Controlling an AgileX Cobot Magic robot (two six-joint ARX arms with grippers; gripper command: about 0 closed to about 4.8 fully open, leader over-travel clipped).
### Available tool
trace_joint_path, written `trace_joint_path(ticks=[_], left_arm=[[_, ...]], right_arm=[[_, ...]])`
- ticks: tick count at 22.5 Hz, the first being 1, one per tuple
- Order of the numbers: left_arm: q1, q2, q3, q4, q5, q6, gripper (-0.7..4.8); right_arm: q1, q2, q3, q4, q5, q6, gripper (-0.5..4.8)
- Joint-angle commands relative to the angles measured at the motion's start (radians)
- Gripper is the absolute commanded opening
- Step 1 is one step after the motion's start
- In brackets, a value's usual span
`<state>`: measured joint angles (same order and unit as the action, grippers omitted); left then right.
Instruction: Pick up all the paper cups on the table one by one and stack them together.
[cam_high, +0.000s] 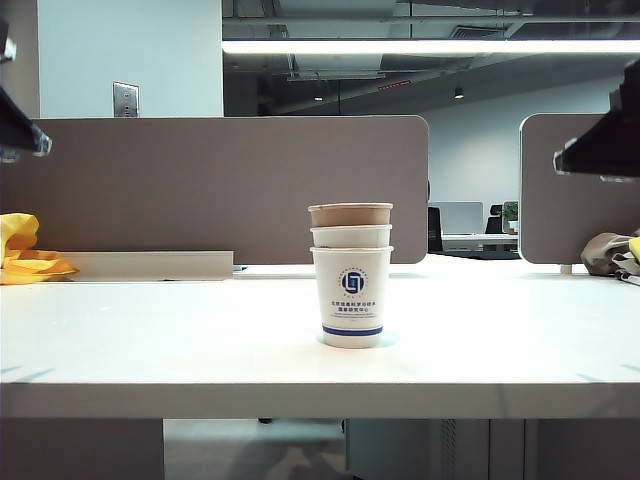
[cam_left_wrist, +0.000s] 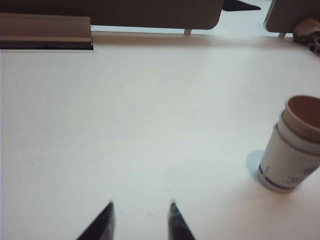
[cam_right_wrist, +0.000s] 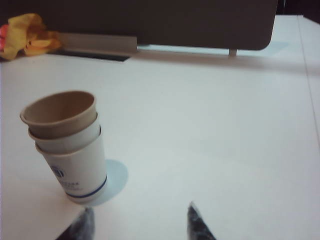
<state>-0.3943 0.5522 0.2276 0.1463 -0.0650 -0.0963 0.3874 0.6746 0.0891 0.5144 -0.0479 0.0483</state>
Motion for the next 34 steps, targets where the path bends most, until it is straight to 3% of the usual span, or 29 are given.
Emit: trace_joint_path(ticks=[1, 27, 34], left_arm=[[0.000, -0.001, -0.014, 0.021, 0.044, 0.011, 1.38], [0.000, -0.002, -0.051, 0.023, 0.044, -0.016, 1.38], [0.018, -0.171, -0.071, -0.011, 0.055, -0.016, 1.38]], right_arm=[[0.002, -0.003, -0.001, 0.032, -0.011, 0.004, 2.38], [0.002, -0.004, -0.004, -0.029, -0.016, 0.004, 2.38], [0.000, -0.155, -0.004, -0.117, -0.014, 0.004, 2.38]])
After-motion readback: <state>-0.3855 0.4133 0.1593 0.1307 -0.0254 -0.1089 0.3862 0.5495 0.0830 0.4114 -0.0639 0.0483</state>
